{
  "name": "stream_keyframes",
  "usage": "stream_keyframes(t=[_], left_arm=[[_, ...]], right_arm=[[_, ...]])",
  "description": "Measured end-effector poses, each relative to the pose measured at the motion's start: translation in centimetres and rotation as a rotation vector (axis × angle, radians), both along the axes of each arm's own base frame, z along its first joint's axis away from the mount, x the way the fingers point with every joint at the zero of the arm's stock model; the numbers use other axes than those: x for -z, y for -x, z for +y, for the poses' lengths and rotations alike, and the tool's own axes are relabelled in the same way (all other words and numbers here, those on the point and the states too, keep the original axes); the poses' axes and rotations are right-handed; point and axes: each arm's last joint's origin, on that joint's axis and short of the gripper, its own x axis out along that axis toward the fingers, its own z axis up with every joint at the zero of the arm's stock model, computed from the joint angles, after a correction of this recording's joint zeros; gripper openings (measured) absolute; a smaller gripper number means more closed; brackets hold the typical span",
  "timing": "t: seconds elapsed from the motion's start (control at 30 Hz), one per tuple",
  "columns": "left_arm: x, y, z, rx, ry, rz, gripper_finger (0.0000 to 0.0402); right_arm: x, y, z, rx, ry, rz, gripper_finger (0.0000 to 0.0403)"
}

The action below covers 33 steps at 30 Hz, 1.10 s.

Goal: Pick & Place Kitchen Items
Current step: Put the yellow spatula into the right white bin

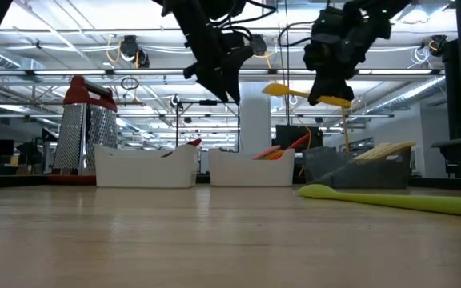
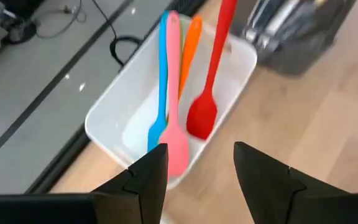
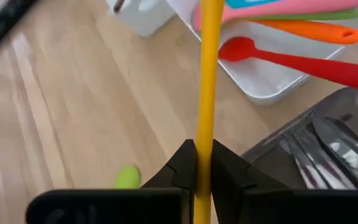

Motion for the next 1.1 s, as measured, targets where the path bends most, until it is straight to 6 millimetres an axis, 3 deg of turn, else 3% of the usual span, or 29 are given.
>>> stream_keyframes(t=[0.17, 0.47, 0.6, 0.8, 0.93, 1.1], left_arm=[[0.6, 0.5, -1.3, 0.02, 0.027, 0.098, 0.0187], [0.4, 0.6, -3.1, 0.07, 0.025, 0.129, 0.0186], [-1.6, 1.5, -3.5, 0.082, 0.006, 0.07, 0.0186], [-6.4, 4.6, -3.2, 0.053, -0.061, -0.062, 0.0187], [-8.9, 6.0, -2.5, 0.053, -0.113, -0.165, 0.0187], [-10.0, 6.3, -1.5, 0.105, -0.131, -0.234, 0.0186]], right_arm=[[-0.4, -1.7, -1.5, -0.058, 0.031, 0.149, 0.0017], [-1.2, -4.3, -4.1, -0.13, 0.297, 0.367, 0.0017], [-0.7, -5.1, -5.0, -0.169, 0.402, 0.426, 0.0017], [-0.1, -6.3, -6.0, -0.24, 0.605, 0.503, 0.0017], [-0.2, -7.6, -5.5, -0.321, 0.819, 0.613, 0.0017], [-0.7, -9.8, -4.2, -0.419, 1.059, 0.693, 0.0017]])
